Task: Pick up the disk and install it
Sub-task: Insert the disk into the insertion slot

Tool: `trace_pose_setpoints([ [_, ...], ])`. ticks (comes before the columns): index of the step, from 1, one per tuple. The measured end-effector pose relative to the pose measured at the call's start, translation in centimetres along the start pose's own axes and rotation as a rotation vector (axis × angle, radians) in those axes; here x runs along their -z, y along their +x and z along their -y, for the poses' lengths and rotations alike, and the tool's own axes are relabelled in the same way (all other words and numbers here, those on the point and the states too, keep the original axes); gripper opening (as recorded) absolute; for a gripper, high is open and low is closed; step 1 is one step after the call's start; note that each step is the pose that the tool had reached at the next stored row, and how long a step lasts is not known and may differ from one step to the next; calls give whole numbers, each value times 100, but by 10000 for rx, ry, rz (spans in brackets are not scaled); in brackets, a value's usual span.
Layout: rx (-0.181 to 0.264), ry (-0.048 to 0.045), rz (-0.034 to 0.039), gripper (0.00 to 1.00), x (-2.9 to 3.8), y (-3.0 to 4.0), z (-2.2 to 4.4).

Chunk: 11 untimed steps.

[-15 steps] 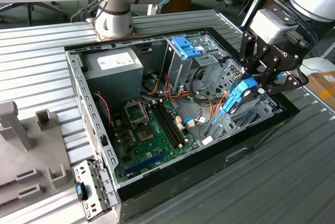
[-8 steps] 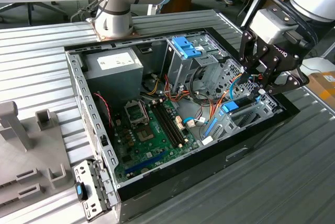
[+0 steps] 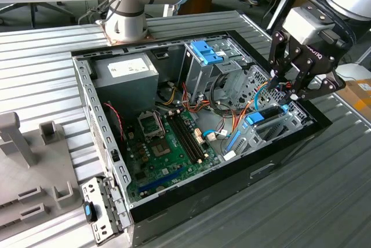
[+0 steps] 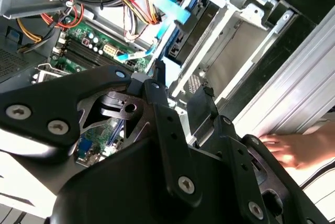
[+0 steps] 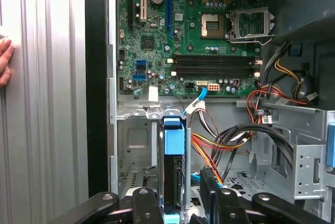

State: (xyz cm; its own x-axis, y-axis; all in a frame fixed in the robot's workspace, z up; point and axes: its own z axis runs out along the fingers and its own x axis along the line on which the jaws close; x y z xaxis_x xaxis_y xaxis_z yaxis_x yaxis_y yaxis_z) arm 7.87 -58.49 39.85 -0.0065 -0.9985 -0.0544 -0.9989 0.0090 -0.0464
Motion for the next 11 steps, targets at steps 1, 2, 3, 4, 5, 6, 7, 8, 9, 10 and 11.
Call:
trace_pose_setpoints([
  [1,3,0,-1,44,-2,-11,36],
  [2,12,0,0,44,-5,-22,84],
  [3,19,-1,-1,44,-6,-24,113],
  [4,22,-2,-1,44,-7,-25,129],
  [5,23,-2,-5,44,-7,-25,142],
  [6,23,-1,-7,44,-7,-25,142],
  [7,23,-1,-8,44,-8,-25,142],
  [8,38,-2,-7,44,-9,-26,149],
  [9,148,-8,-4,44,-9,-28,169],
  [10,238,-12,2,44,-10,-28,185],
  [11,326,-18,6,44,-11,-32,200],
])
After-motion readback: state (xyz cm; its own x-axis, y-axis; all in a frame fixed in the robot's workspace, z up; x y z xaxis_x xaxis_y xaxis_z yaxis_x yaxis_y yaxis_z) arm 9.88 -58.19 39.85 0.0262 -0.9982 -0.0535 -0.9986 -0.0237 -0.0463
